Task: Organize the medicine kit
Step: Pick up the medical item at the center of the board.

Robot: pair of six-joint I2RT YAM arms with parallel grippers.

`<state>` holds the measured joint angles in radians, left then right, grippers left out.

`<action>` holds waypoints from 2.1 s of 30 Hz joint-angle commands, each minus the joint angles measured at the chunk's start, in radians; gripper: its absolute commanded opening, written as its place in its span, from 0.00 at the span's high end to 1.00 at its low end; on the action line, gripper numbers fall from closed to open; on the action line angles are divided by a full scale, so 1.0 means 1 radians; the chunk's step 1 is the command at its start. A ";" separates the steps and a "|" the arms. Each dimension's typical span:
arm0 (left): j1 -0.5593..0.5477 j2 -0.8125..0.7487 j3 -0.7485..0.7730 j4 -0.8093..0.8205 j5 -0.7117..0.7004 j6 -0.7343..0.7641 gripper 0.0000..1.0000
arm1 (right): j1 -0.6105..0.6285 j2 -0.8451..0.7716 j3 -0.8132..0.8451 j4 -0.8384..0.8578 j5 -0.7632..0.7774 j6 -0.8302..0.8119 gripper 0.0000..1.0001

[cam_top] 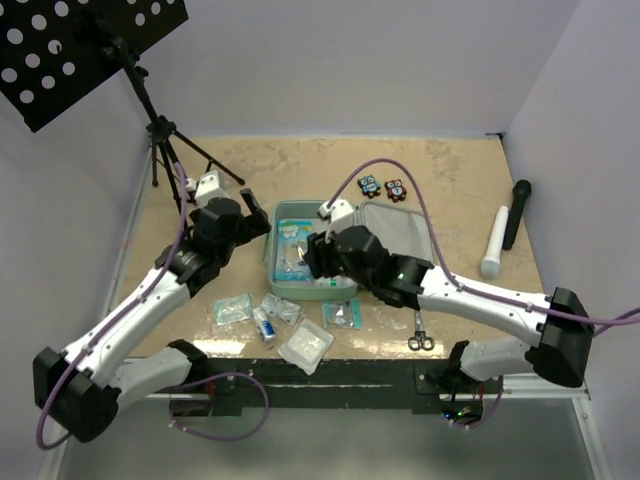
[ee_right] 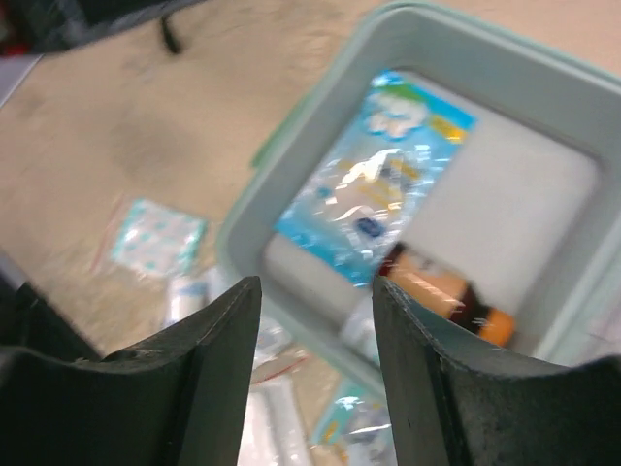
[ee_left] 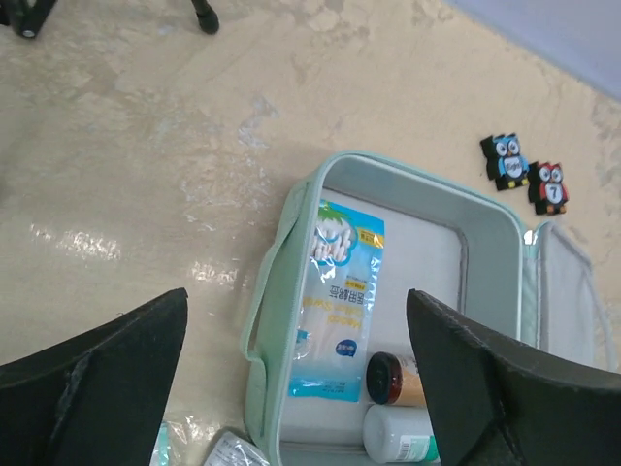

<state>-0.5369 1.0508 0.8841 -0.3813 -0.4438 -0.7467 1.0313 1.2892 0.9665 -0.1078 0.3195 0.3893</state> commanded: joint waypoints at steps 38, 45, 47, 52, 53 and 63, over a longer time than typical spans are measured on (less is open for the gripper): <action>0.040 -0.670 -0.232 -0.358 -0.141 -0.273 0.02 | 0.391 0.630 0.294 -0.059 0.101 0.160 0.47; 0.038 -0.664 -0.283 -0.327 -0.115 -0.279 0.02 | 0.389 0.610 0.281 -0.058 0.108 0.158 0.60; 0.038 -0.663 -0.287 -0.326 -0.111 -0.283 0.02 | 0.391 0.592 0.282 -0.070 0.128 0.160 0.63; 0.038 -0.666 -0.278 -0.311 -0.113 -0.269 0.03 | 0.391 0.388 0.265 -0.105 0.167 0.152 0.61; 0.038 -0.664 -0.283 -0.303 -0.110 -0.266 0.03 | 0.391 0.340 0.261 -0.118 0.173 0.145 0.61; 0.038 -0.615 -0.329 -0.177 -0.038 -0.243 0.04 | 0.116 0.150 0.273 -0.146 0.326 -0.175 0.56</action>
<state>-0.5041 0.4114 0.5766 -0.6559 -0.5243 -1.0100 1.3018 1.4517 1.2587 -0.2687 0.5690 0.4141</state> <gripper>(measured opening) 0.964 0.440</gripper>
